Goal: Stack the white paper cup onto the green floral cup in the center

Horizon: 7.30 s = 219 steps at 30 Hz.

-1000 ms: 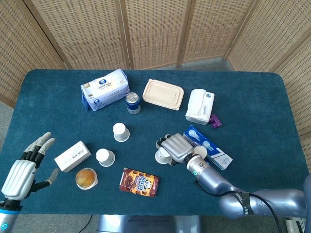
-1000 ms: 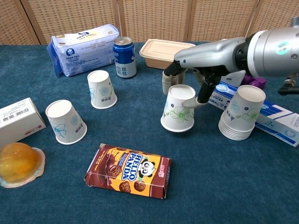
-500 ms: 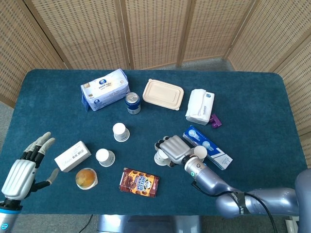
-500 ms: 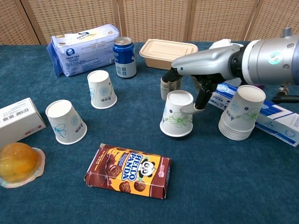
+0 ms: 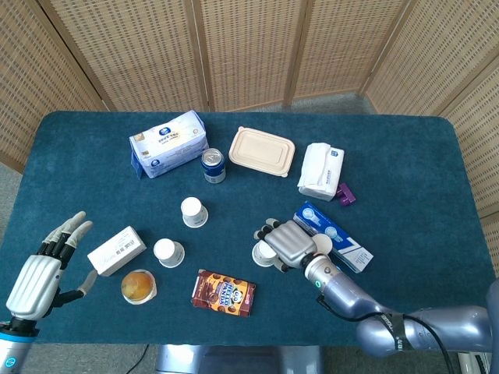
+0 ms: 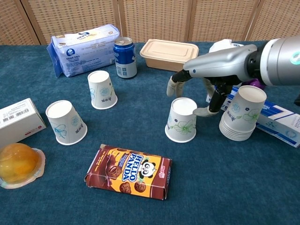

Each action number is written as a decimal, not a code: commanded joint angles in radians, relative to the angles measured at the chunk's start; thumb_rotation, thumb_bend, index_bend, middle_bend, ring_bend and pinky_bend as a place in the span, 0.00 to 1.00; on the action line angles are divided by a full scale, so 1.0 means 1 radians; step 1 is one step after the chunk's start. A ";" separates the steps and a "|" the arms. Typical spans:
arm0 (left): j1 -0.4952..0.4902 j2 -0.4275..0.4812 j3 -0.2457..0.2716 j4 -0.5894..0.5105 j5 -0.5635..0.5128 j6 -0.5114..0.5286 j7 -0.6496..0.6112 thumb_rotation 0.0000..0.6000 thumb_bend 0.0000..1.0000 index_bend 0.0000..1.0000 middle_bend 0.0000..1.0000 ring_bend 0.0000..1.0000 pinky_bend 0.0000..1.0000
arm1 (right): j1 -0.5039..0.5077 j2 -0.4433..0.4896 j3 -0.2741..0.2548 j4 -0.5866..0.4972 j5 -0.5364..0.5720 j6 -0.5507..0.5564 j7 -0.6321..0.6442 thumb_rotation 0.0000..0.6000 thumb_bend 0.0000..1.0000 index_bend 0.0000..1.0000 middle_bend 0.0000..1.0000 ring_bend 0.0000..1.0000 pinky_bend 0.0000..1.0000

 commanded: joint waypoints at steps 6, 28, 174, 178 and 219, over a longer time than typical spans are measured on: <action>-0.007 0.006 -0.002 -0.005 0.002 -0.008 0.004 1.00 0.44 0.02 0.02 0.00 0.11 | -0.006 0.045 0.010 -0.051 -0.015 0.022 0.007 1.00 0.44 0.16 0.24 0.10 0.51; -0.037 0.004 0.001 -0.017 0.002 -0.057 0.033 1.00 0.44 0.02 0.02 0.00 0.11 | -0.222 0.213 0.093 -0.042 -0.217 0.267 0.217 1.00 0.45 0.20 0.25 0.12 0.51; -0.742 -0.245 -0.221 0.267 -0.784 -0.634 0.304 1.00 0.43 0.25 0.21 0.33 0.53 | -0.674 0.346 0.214 0.113 -0.302 0.337 0.454 1.00 0.45 0.20 0.25 0.12 0.51; -0.751 -0.256 -0.221 0.278 -0.786 -0.633 0.300 1.00 0.43 0.25 0.21 0.33 0.53 | -0.675 0.342 0.212 0.120 -0.303 0.332 0.458 1.00 0.45 0.20 0.25 0.11 0.51; -0.860 -0.330 -0.094 0.344 -0.963 -0.663 0.497 1.00 0.42 0.01 0.00 0.02 0.34 | -0.689 0.338 0.215 0.138 -0.316 0.322 0.498 1.00 0.45 0.20 0.25 0.12 0.51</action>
